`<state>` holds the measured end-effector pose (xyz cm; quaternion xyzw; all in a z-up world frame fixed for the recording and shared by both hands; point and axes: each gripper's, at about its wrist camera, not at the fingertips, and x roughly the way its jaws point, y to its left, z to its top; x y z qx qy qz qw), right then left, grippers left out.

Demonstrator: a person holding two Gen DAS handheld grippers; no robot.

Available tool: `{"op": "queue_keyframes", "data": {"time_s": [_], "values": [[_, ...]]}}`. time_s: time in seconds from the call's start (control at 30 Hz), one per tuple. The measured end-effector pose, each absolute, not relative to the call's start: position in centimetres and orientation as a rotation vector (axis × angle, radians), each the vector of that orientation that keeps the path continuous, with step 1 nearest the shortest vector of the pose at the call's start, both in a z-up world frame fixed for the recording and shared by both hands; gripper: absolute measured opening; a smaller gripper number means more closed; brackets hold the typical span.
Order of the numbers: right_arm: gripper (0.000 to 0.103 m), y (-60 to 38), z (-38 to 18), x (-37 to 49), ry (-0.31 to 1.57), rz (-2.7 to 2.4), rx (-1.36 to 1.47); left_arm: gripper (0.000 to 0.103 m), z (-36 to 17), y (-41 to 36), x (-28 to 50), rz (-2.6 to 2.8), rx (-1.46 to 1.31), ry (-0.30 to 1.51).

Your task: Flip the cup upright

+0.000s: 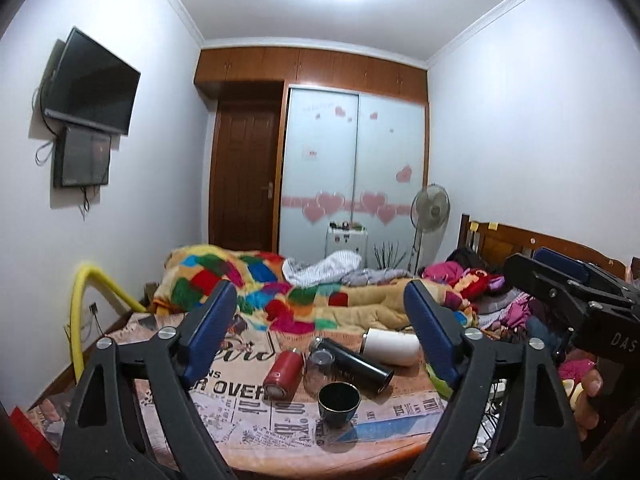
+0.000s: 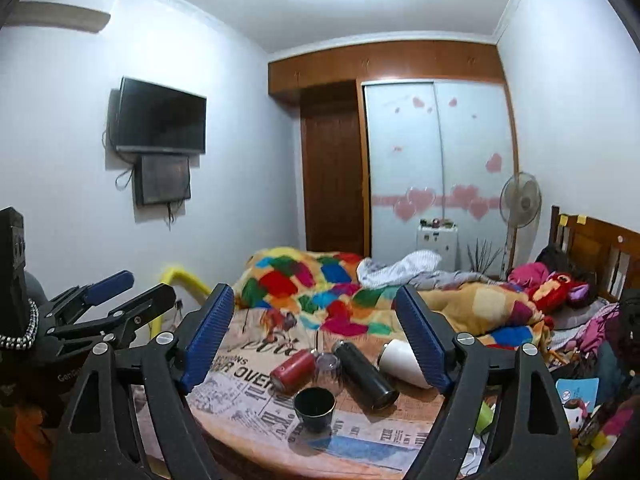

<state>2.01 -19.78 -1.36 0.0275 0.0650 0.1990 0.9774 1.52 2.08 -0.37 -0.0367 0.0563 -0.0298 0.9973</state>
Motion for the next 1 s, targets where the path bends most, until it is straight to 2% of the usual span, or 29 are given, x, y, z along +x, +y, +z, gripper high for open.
{"op": "queue_keyframes", "data": {"time_s": [0.1, 0.23, 1.0], "values": [[0.092, -19.6, -1.8, 1.8, 0.119, 0.382, 0.053, 0.096, -0.5, 1.9, 0.3, -0.025, -0.067, 0.085], [0.103, -19.6, -2.1, 1.4, 0.115, 0.35, 0.045, 0.099, -0.7, 1.7, -0.3, 0.014, -0.056, 0.083], [0.103, -20.9, -3.0, 0.1, 0.163, 0.356, 0.056, 0.102, -1.2, 1.3, -0.7, 0.034, -0.043, 0.107]]}}
